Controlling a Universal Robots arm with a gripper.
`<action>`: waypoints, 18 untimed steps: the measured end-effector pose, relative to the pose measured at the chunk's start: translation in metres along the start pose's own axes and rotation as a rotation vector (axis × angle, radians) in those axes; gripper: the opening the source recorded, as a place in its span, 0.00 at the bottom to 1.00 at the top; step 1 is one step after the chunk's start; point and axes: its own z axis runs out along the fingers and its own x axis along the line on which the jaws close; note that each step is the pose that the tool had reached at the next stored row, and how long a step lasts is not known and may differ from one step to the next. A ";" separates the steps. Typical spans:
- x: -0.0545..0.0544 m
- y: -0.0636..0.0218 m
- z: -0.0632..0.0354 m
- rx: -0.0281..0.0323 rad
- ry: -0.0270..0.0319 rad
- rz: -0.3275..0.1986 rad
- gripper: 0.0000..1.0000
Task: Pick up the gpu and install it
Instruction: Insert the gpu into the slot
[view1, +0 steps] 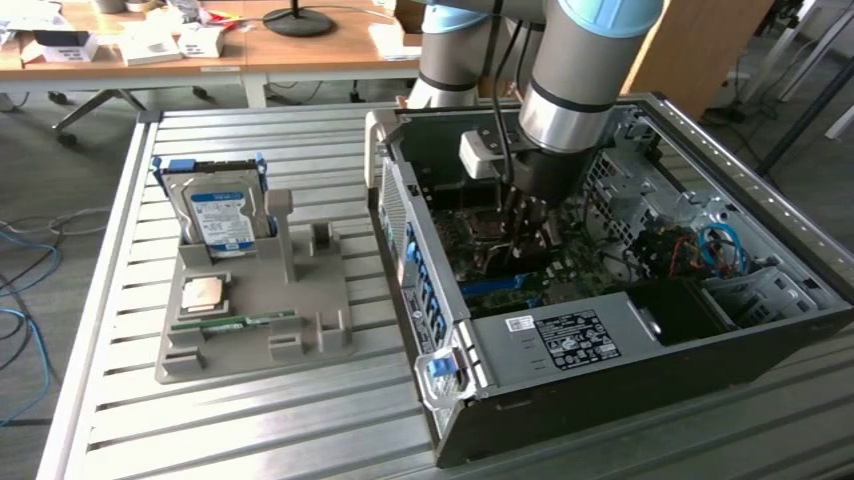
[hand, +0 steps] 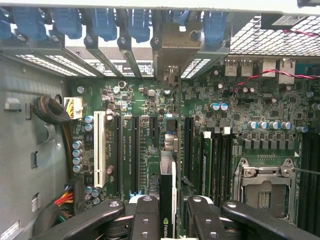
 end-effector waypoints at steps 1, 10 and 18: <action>0.000 0.0010 0.0000 0.0002 -0.0001 0.000 0.26; 0.000 0.0021 0.0004 0.0004 0.0002 0.000 0.26; 0.000 0.0023 0.0016 0.0004 0.0001 0.000 0.26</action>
